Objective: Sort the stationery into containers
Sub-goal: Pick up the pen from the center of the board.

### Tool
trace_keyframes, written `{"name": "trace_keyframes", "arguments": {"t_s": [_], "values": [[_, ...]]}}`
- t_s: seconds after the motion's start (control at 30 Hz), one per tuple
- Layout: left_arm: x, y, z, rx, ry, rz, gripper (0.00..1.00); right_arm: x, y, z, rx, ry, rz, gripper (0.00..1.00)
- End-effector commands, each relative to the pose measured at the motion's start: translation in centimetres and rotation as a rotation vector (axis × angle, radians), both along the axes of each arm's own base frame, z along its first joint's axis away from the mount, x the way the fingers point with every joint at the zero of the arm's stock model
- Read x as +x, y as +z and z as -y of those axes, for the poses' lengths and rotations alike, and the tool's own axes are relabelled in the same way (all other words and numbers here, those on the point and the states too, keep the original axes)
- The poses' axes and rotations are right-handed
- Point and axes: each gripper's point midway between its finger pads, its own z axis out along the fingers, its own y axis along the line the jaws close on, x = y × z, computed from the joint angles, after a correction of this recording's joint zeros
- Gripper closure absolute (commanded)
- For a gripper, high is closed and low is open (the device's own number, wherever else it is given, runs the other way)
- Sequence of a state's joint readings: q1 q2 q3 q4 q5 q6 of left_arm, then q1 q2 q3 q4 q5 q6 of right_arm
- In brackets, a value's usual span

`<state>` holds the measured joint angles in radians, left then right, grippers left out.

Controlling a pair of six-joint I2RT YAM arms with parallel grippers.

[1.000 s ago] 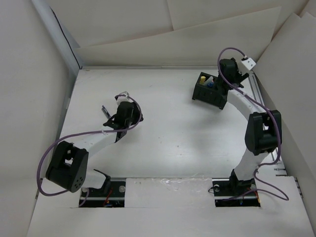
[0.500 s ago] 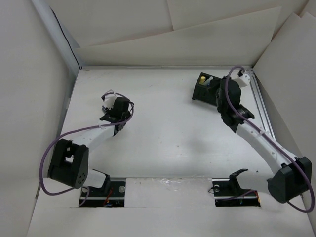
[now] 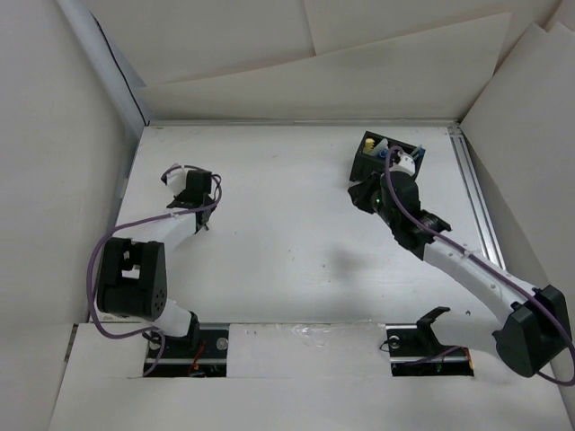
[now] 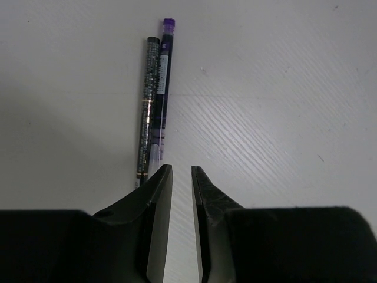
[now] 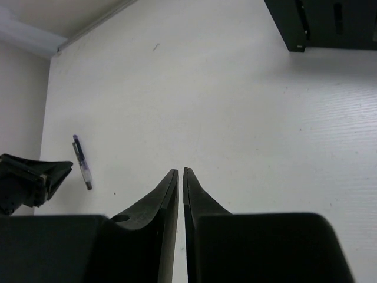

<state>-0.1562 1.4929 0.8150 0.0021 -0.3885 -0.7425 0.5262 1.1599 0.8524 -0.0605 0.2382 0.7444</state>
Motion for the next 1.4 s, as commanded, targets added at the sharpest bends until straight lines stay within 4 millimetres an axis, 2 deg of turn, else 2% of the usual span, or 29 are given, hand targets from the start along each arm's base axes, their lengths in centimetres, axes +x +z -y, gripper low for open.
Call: {"name": "trace_keyframes", "arguments": {"t_s": [0.0, 0.07, 0.13, 0.23, 0.53, 0.73, 0.83, 1.3, 1.37], "values": [[1.0, 0.3, -0.4, -0.035, 0.004, 0.018, 0.84, -0.3, -1.1, -1.0, -0.013, 0.055, -0.016, 0.86], [0.7, -0.2, -0.6, -0.024, 0.012, -0.005, 0.84, -0.3, -1.6, -1.3, -0.015, 0.067, -0.028, 0.82], [0.5, -0.3, -1.4, -0.005, 0.038, -0.012, 0.84, -0.5, -2.0, -1.8, -0.017, 0.086, -0.04, 0.74], [0.7, -0.1, -1.4, -0.007, 0.038, -0.001, 0.78, -0.5, -1.8, -2.0, -0.009, 0.095, -0.033, 0.69], [0.6, -1.3, -1.6, 0.011, 0.038, -0.043, 0.76, -0.6, -1.8, -2.2, -0.005, 0.106, -0.036, 0.69], [0.6, -1.3, -1.8, 0.019, 0.045, -0.042, 0.77, -0.7, -1.8, -2.3, -0.002, 0.114, -0.037, 0.68], [0.2, -2.2, -1.8, 0.024, 0.045, -0.075, 0.77, -0.7, -1.8, -2.3, -0.002, 0.114, -0.037, 0.68], [0.3, -4.1, -1.3, 0.009, 0.027, -0.122, 0.82, -0.9, -1.1, -2.2, 0.013, 0.124, -0.024, 0.68], [0.6, -3.8, -1.3, 0.008, 0.027, -0.113, 0.84, -0.7, -1.1, -1.9, 0.013, 0.115, -0.024, 0.68]]}}
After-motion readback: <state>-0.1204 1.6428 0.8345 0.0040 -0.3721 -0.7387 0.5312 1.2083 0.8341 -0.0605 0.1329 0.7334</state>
